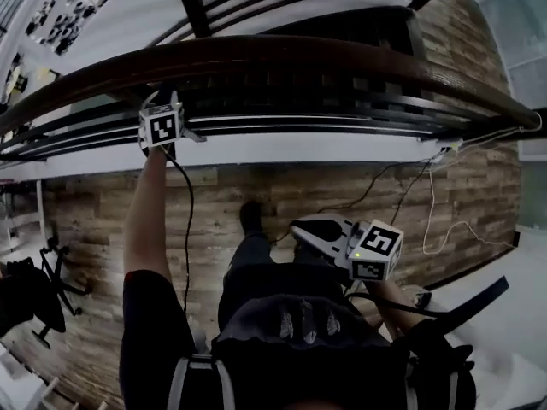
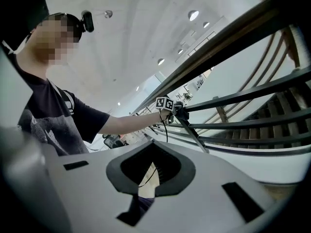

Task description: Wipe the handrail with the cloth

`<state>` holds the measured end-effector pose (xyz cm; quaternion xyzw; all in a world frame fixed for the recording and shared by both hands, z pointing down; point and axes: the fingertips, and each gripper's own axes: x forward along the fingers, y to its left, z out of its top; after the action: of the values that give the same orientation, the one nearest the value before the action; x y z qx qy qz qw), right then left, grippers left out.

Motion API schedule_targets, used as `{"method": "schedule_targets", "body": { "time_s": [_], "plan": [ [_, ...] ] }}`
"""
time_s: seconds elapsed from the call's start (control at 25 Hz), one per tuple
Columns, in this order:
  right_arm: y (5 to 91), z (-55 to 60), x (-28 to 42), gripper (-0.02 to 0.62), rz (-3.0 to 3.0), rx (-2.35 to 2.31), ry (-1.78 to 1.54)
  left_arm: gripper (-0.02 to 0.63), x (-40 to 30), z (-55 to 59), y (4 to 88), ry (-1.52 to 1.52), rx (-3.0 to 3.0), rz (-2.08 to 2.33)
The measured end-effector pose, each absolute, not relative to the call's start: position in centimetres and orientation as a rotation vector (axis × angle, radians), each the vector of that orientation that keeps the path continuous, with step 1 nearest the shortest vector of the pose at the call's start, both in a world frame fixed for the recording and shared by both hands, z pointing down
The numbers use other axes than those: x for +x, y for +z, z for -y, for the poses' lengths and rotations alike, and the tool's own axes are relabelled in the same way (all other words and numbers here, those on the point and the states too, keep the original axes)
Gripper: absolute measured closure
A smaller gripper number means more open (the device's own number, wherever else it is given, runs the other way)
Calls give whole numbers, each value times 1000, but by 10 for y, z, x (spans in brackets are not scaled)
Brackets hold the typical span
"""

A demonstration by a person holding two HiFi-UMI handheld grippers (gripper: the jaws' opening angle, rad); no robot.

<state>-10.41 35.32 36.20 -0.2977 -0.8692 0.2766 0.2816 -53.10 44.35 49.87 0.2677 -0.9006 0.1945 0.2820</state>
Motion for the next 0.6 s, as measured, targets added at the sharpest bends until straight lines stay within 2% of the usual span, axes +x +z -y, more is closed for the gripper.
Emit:
{"method": "schedule_targets", "body": {
  "time_s": [0.16, 0.32, 0.44, 0.6],
  "plan": [
    [366, -351, -149, 592, 2312, -783, 701, 509, -560, -426, 504, 725, 757, 2397],
    [357, -335, -135, 592, 2332, -794, 681, 509, -531, -422, 499, 780, 763, 2451],
    [352, -319, -126, 592, 2377, -767, 684, 509, -474, -396, 454, 617, 993, 2546],
    [339, -287, -112, 592, 2482, -735, 738, 509, -350, -345, 368, 344, 1381, 2558]
  ]
}}
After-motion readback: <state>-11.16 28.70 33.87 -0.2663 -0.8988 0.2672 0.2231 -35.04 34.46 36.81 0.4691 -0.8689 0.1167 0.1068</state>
